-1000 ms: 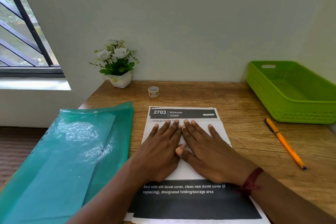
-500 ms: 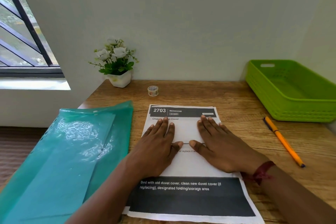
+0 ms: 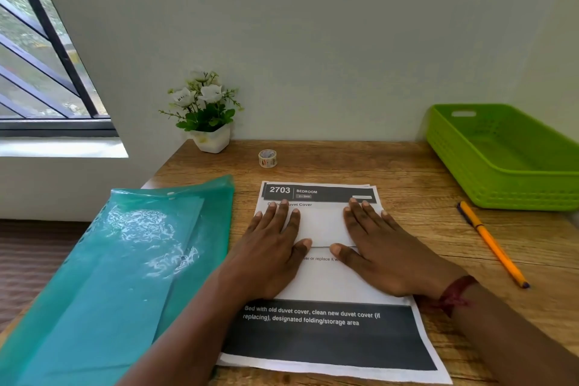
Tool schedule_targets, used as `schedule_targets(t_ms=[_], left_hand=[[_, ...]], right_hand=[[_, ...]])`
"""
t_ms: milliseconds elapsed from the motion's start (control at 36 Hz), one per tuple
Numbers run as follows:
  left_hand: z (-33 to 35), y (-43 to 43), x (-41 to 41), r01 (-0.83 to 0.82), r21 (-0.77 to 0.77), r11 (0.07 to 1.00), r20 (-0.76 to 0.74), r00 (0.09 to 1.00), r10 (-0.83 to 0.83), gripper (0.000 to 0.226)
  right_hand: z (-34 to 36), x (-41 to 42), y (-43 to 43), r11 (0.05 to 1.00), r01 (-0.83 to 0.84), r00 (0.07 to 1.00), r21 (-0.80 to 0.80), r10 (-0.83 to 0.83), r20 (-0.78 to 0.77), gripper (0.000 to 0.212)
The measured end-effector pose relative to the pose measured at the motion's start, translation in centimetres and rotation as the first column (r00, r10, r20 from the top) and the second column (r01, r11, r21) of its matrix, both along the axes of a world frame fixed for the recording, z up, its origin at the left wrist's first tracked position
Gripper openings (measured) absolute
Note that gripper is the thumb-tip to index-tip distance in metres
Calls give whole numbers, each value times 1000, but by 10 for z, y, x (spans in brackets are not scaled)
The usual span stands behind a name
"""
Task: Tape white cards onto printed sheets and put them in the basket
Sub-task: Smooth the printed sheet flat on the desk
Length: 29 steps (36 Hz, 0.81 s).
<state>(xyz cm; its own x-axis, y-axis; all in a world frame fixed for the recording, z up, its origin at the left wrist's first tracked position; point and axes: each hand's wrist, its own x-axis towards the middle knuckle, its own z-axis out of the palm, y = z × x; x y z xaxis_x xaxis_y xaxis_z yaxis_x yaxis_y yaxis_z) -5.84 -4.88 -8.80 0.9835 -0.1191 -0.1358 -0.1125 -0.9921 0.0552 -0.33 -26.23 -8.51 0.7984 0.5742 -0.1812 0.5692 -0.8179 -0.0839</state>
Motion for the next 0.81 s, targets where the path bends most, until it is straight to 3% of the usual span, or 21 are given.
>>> schedule_targets(t_ms=[361, 556, 806], left_hand=[[-2, 1, 2, -3, -52, 999, 59, 998, 6, 68], [11, 1, 3, -17, -133, 991, 124, 992, 33, 65], [61, 37, -10, -78, -281, 957, 204, 969, 139, 55]], right_hand=[[1, 3, -2, 999, 4, 1000, 43, -4, 5, 90], [10, 1, 4, 989, -9, 999, 149, 2, 49, 87], [58, -14, 56, 949, -211, 972, 234, 178, 152, 81]])
